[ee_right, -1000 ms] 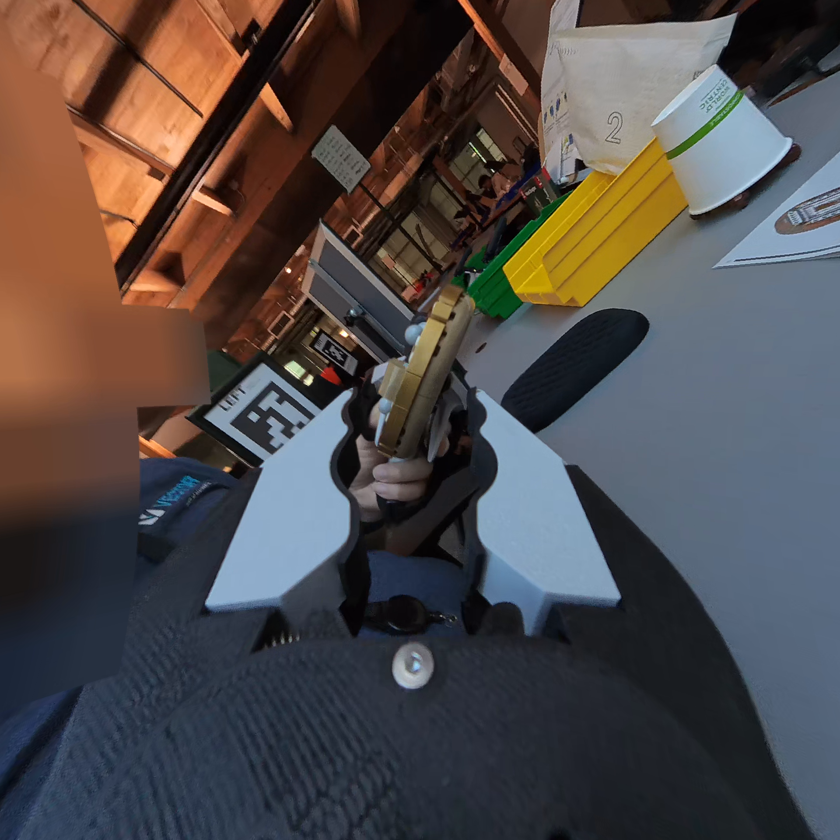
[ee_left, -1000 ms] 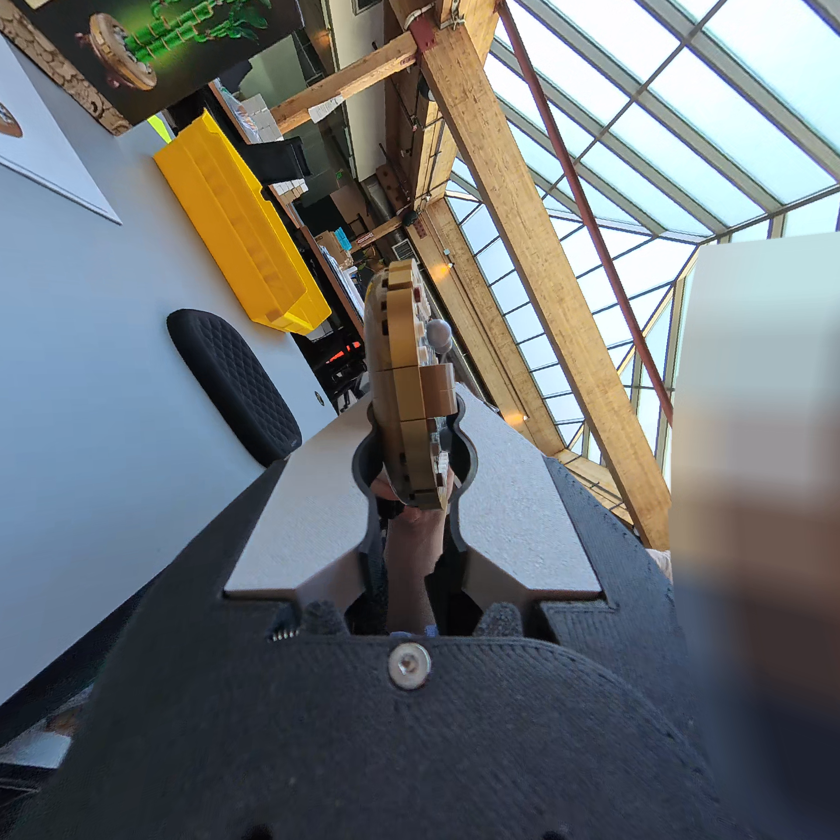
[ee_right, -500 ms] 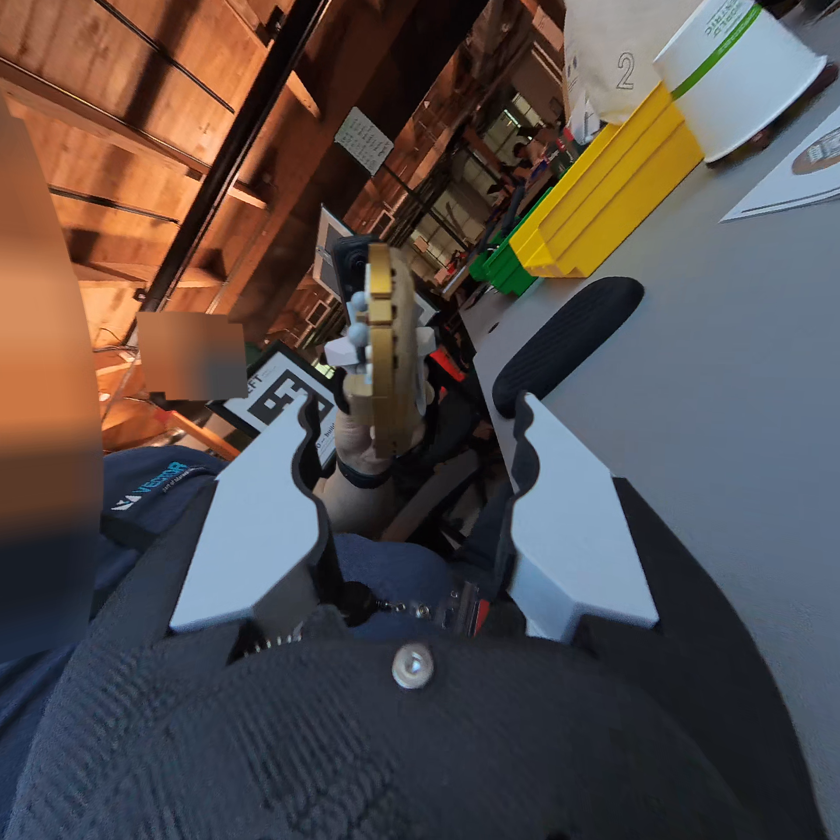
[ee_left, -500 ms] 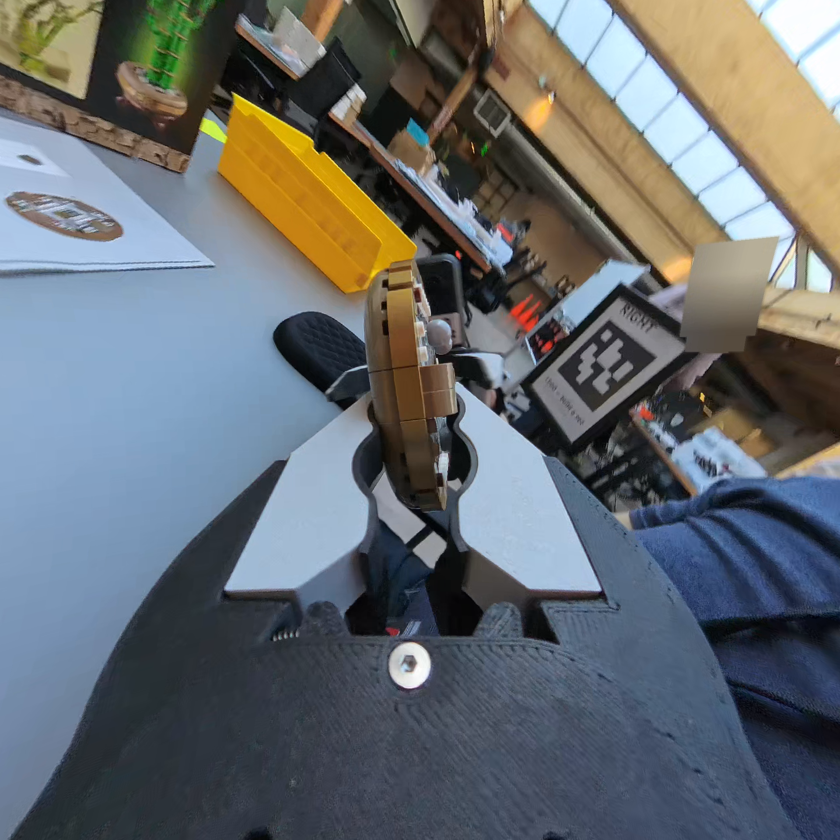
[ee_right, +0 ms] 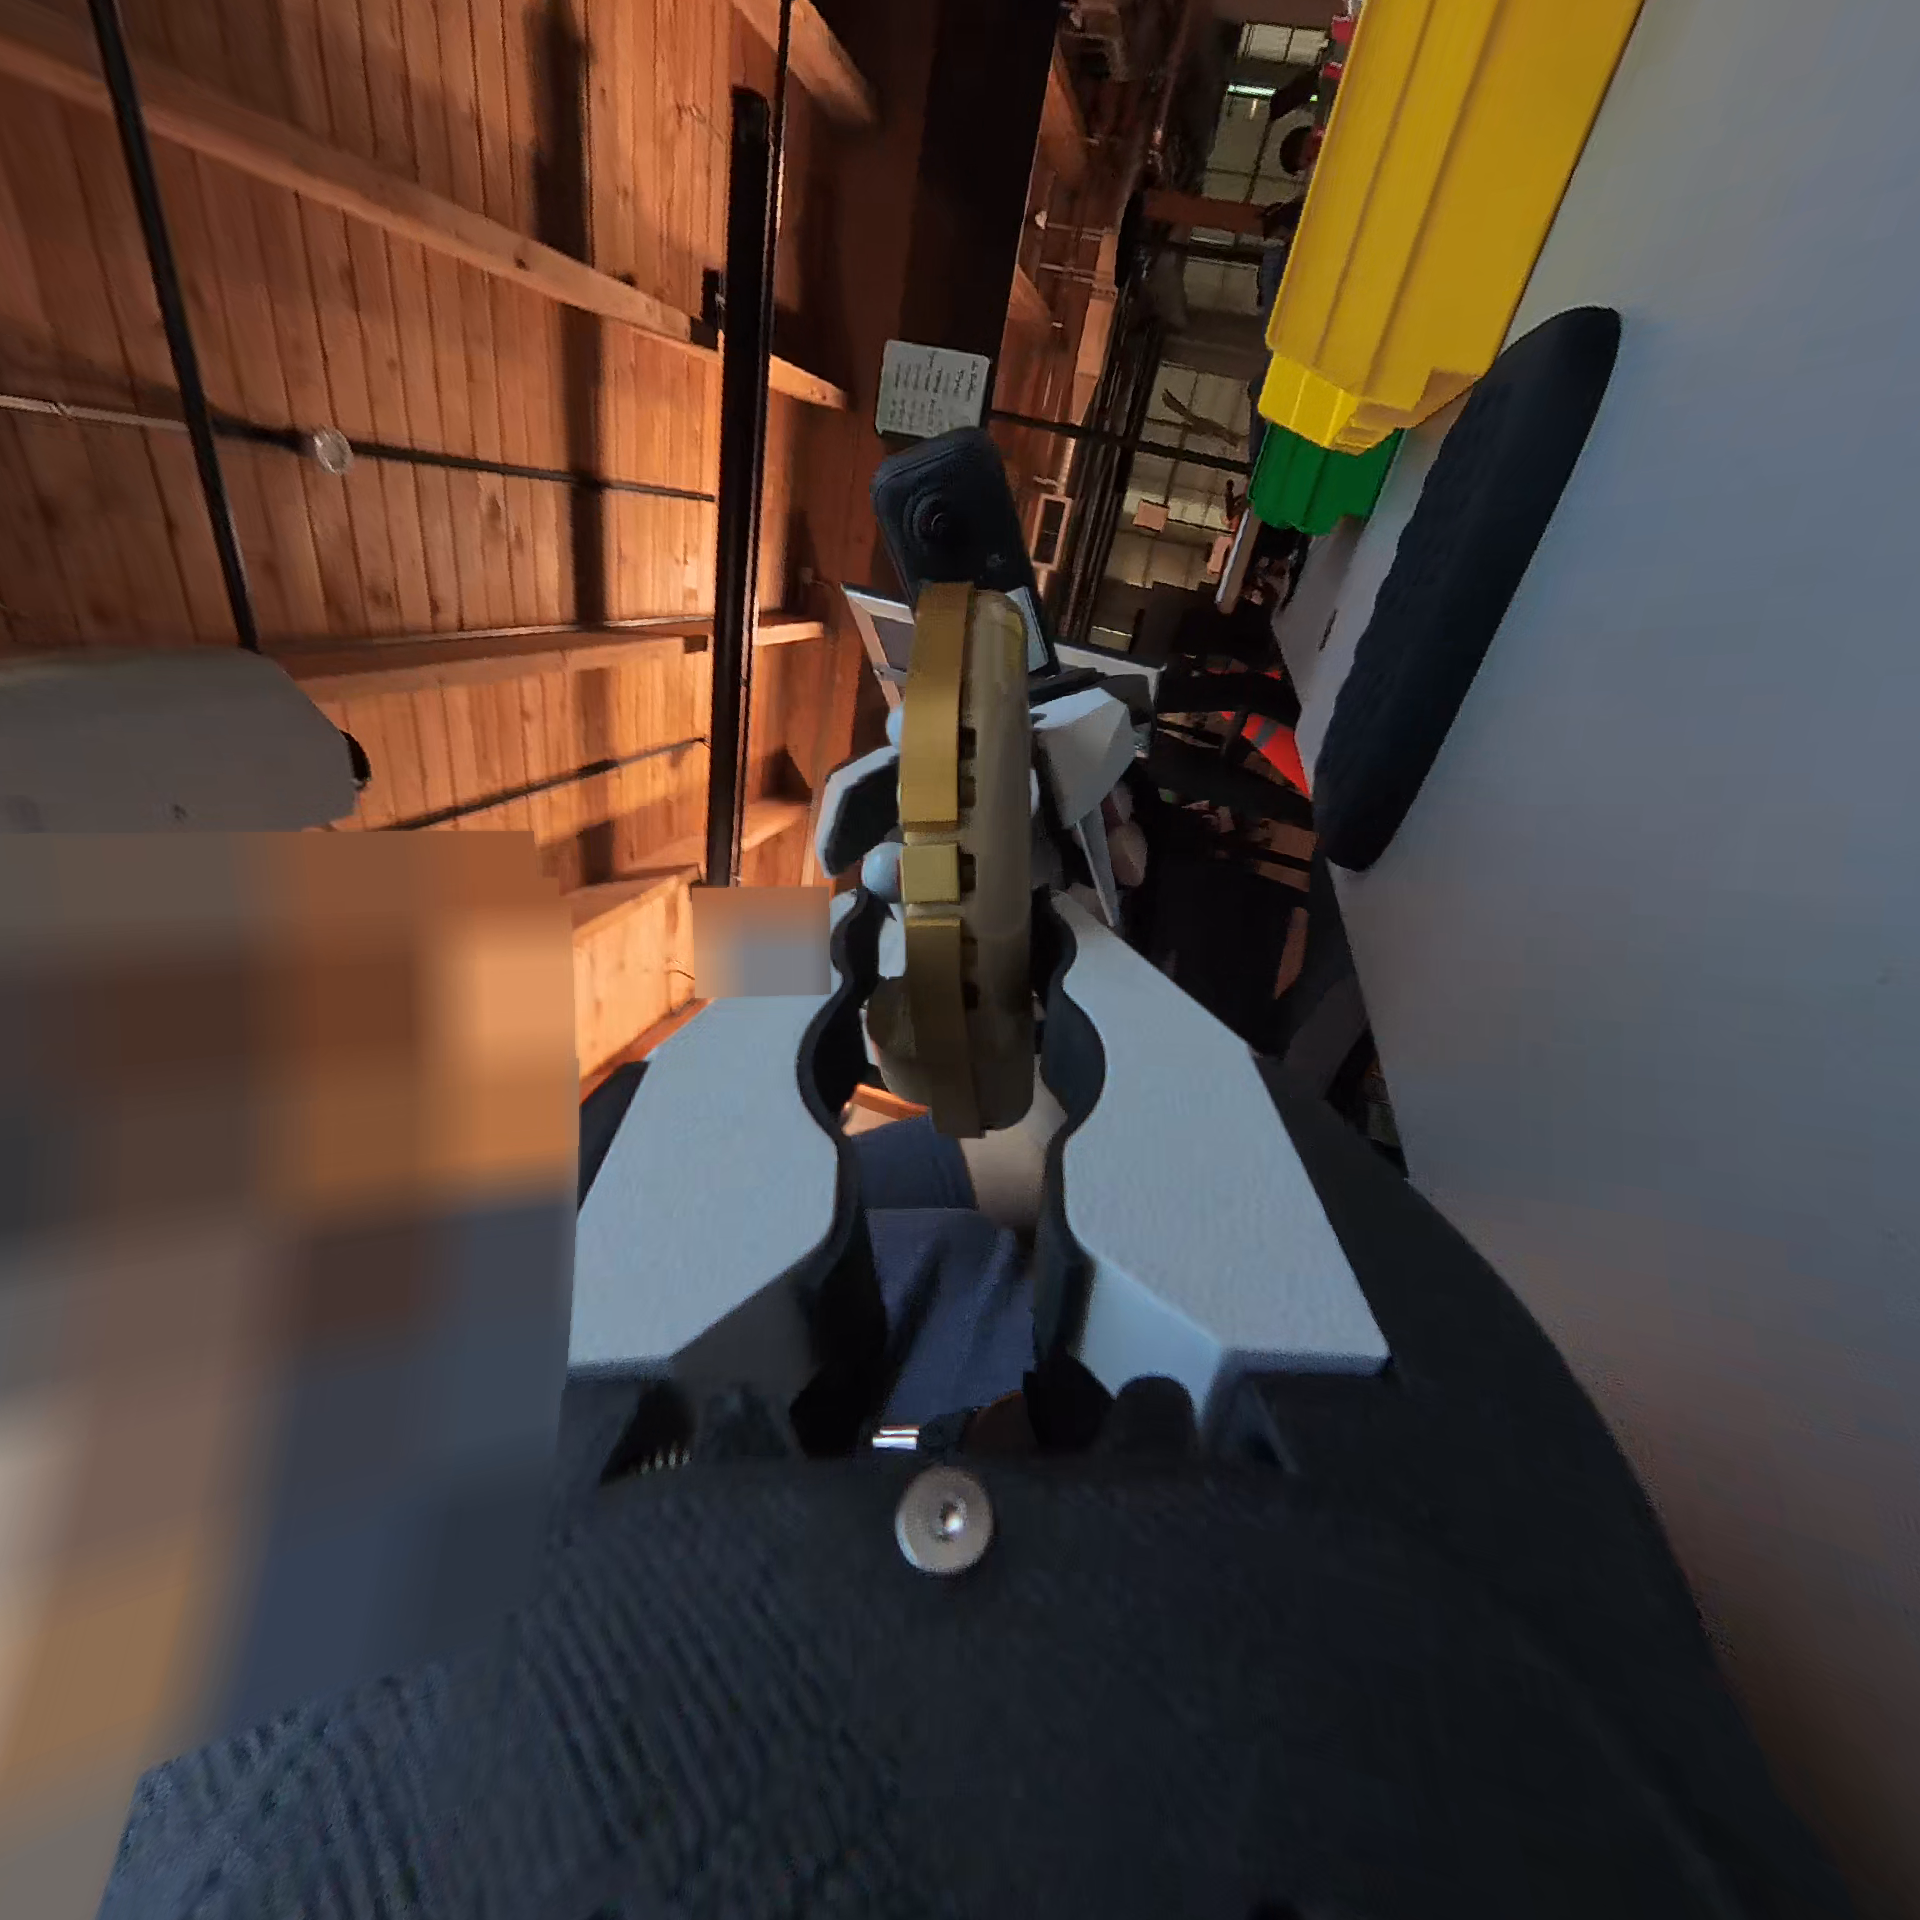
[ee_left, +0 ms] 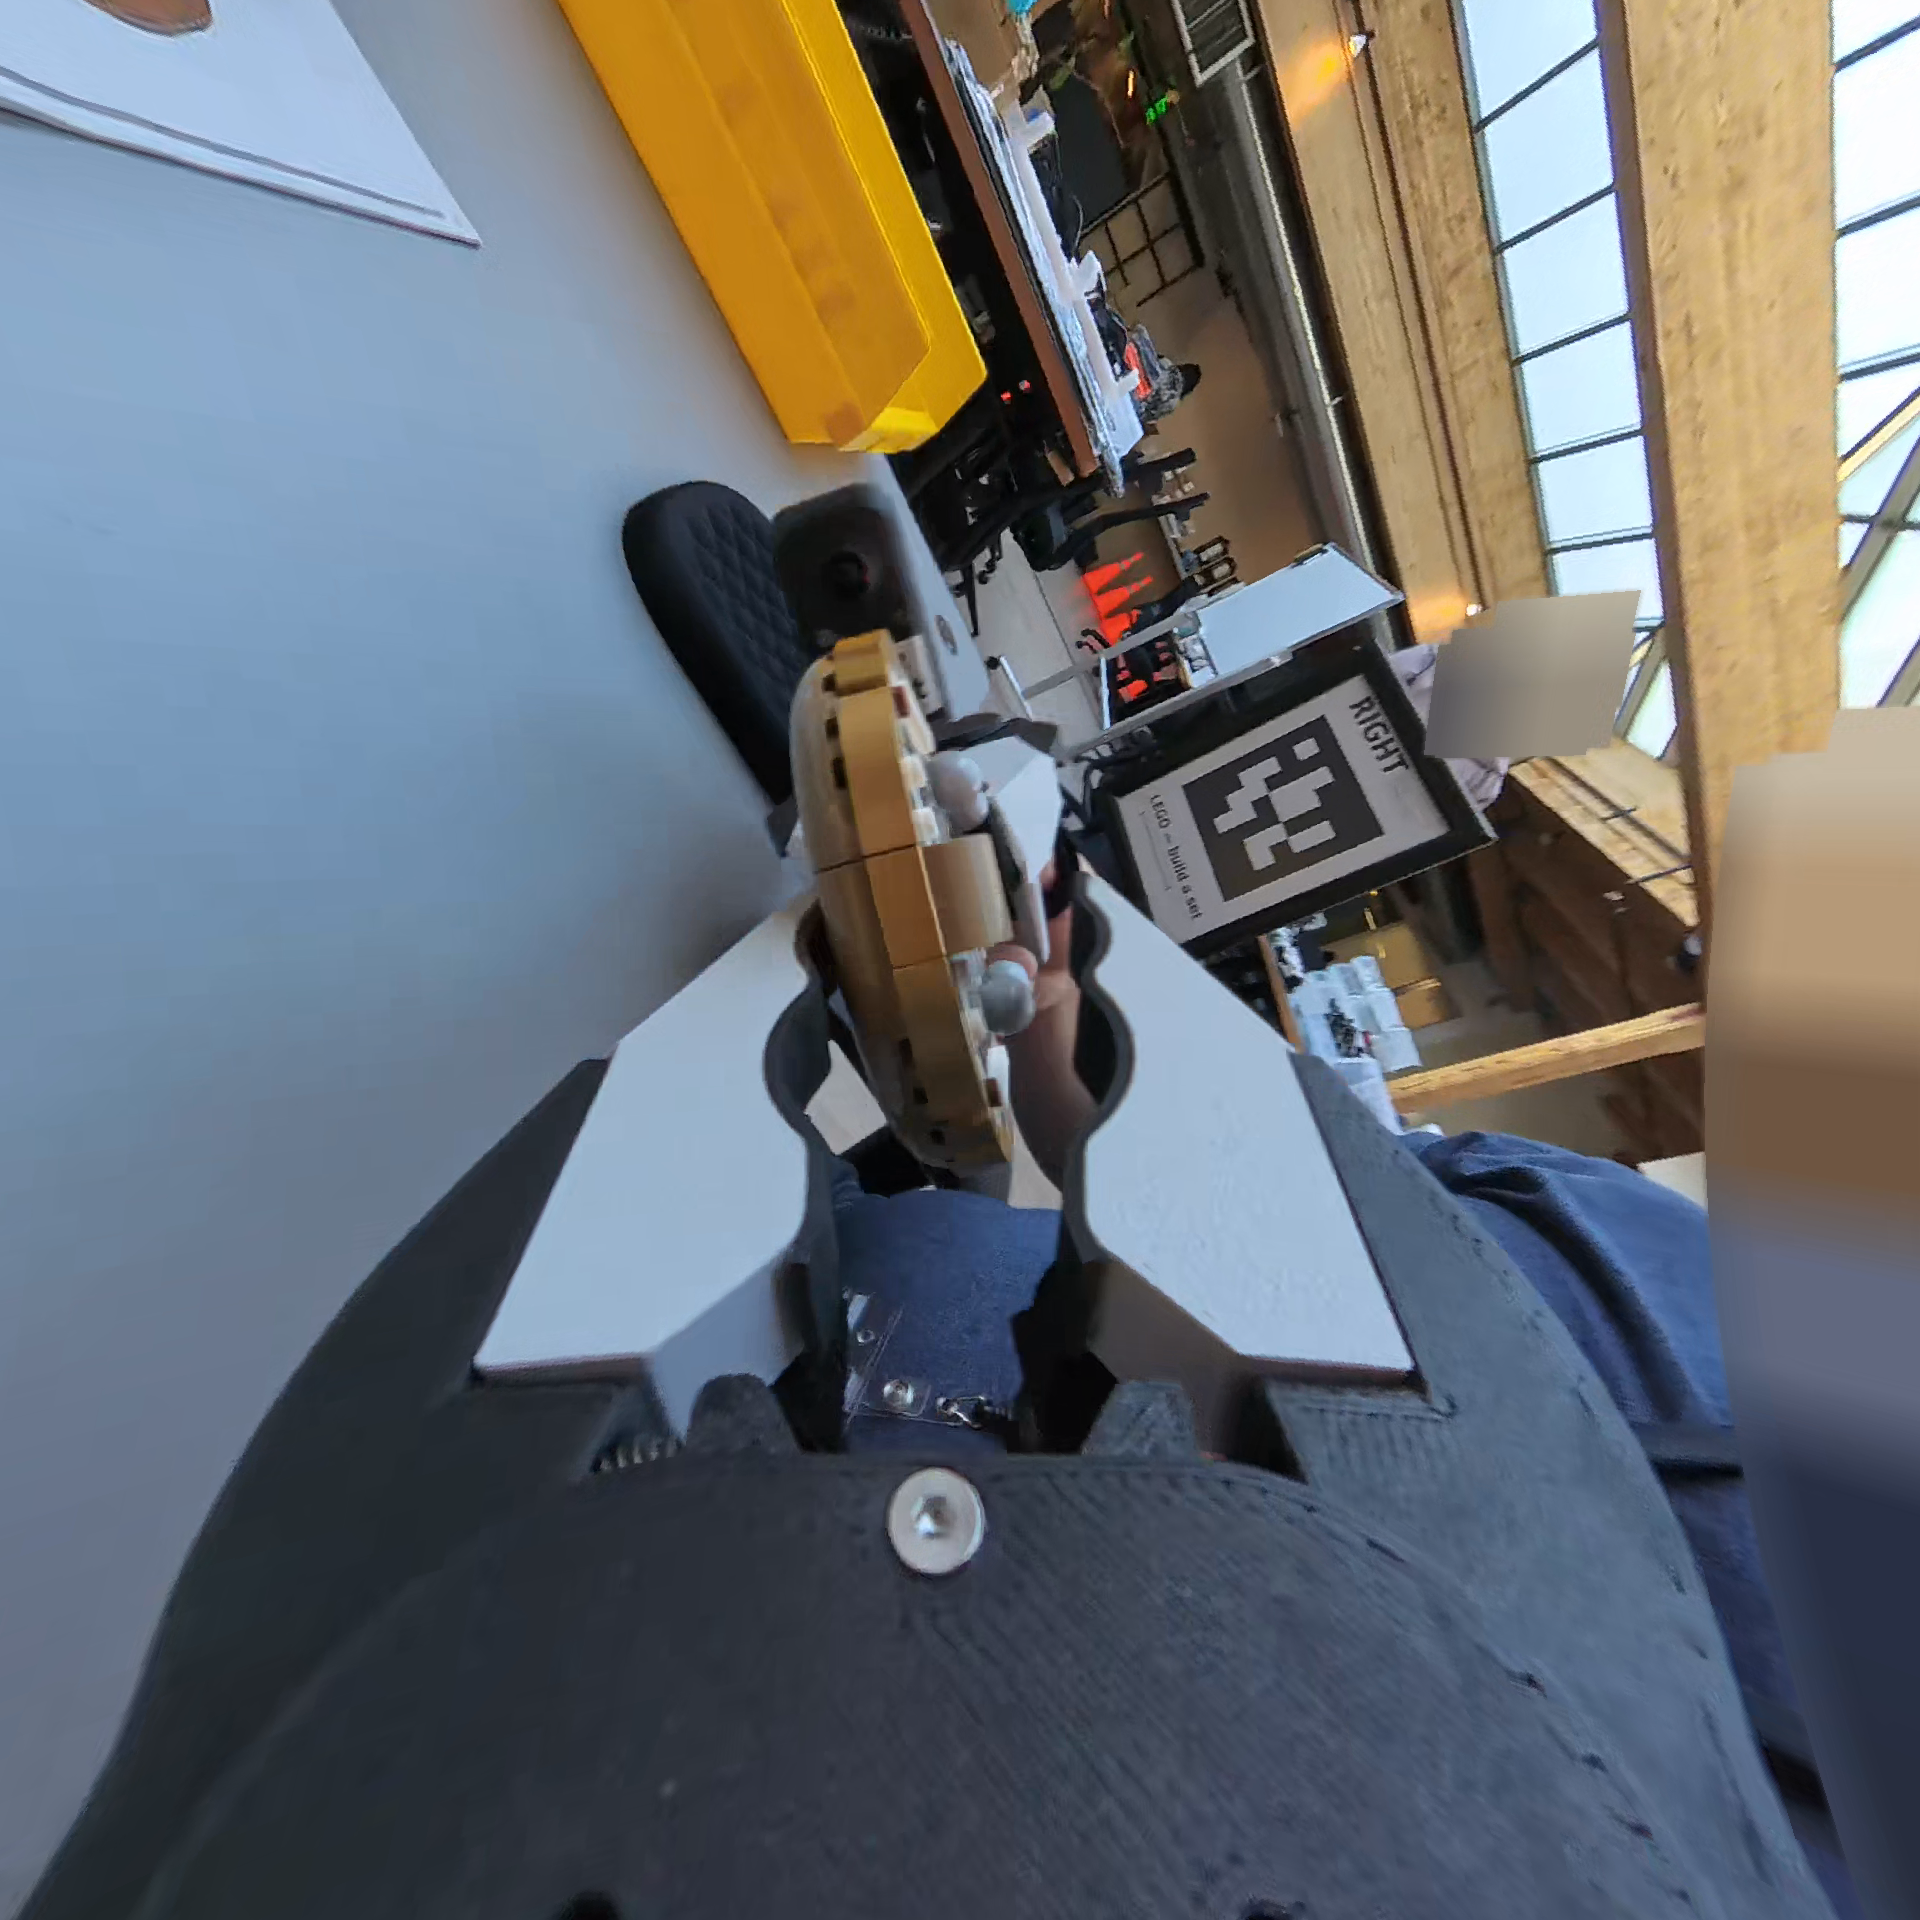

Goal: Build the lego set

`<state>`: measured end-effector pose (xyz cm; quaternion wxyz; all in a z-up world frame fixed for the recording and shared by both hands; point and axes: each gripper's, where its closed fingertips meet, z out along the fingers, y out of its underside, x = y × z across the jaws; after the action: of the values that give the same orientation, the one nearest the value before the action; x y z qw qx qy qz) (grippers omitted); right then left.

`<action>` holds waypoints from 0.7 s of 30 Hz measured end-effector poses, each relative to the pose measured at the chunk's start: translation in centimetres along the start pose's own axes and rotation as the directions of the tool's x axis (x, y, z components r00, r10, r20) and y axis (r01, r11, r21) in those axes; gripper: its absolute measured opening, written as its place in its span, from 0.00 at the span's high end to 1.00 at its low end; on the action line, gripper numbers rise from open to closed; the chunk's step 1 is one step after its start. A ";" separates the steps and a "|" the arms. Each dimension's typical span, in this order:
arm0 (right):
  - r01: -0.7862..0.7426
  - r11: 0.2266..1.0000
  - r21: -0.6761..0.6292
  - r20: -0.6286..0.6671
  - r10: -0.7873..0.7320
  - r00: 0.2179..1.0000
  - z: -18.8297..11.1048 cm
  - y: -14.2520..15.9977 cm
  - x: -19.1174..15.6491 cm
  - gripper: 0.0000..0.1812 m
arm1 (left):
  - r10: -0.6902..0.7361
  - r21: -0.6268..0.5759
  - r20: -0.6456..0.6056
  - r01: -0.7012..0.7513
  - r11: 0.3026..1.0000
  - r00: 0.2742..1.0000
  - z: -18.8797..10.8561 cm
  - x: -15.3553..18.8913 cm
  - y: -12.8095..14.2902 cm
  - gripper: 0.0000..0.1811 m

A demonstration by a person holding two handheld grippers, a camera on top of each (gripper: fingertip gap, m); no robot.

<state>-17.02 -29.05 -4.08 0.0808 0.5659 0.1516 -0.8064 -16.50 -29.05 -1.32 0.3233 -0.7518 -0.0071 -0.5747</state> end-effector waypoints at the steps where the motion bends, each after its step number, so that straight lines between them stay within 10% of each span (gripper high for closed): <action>1: -0.044 0.999 0.018 0.024 0.043 0.999 -0.1 -0.2 0.1 0.85 | -0.017 -0.012 -0.011 0.017 1.000 1.000 -0.2 0.1 -0.2 0.74; 5: -0.139 0.989 0.042 0.062 0.137 0.989 -0.6 -0.6 0.2 0.85 | 0.021 -0.043 0.003 -0.021 0.999 1.000 -2.4 0.4 -2.1 0.70; 8: -0.092 0.995 0.023 -0.037 0.093 0.995 -1.2 -0.9 1.1 0.85 | 0.397 -0.128 0.188 -0.378 0.917 0.898 -5.8 -0.3 -4.5 0.87; 9: -0.079 0.997 0.013 -0.071 0.079 0.994 -1.3 -1.1 1.3 0.85 | 0.579 -0.228 0.347 -0.533 0.815 0.738 -7.6 -2.0 -5.9 0.90; 11: -0.069 0.998 -0.011 -0.125 0.067 0.990 -1.6 -1.5 1.7 0.85 | 0.803 -0.516 0.565 -0.679 0.523 0.189 -12.6 -4.3 -10.1 0.98; 13: -0.076 0.996 -0.040 -0.168 0.069 0.983 -1.9 -2.0 2.3 0.85 | 0.828 -0.807 0.455 -0.544 0.229 -0.327 -16.6 -4.3 -12.9 1.00; 14: -0.083 0.995 -0.053 -0.190 0.072 0.979 -2.0 -2.2 2.7 0.85 | 0.816 -0.905 0.335 -0.402 0.140 -0.471 -17.9 -4.4 -13.5 1.00; 21: -0.124 0.990 -0.065 -0.264 0.103 0.959 -2.7 -3.3 5.3 0.85 | 0.757 -0.997 -0.039 -0.019 -0.068 -0.652 -20.6 -3.7 -13.2 1.00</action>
<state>-17.47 -24.83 -9.40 0.1290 0.6708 0.1606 -0.7125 -40.49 -27.46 4.45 0.2483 -0.6750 0.4715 0.5104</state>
